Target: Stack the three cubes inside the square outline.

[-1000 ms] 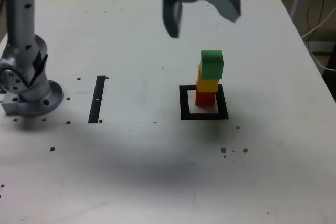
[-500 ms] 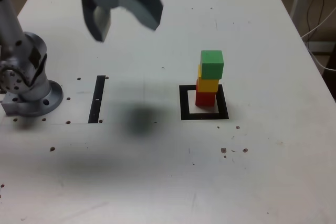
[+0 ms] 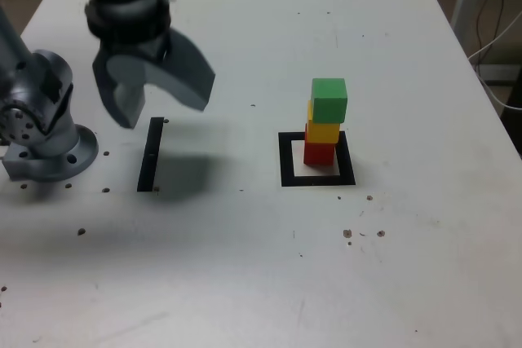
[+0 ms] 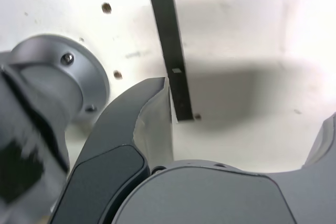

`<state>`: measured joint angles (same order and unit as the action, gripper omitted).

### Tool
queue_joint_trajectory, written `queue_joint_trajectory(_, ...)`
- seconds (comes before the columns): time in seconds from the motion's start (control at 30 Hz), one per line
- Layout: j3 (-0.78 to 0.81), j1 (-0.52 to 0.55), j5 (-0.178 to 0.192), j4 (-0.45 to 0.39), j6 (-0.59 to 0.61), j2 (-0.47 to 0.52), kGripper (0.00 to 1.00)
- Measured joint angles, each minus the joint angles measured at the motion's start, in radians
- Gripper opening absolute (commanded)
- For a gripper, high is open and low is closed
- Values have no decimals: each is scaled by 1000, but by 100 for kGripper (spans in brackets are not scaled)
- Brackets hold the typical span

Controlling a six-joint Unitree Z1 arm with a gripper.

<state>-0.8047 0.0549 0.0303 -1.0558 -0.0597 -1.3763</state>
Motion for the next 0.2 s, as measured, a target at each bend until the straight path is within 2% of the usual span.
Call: queue_joint_trajectory(0.2, 49, -9, 24, 46, 0, -26, 99)
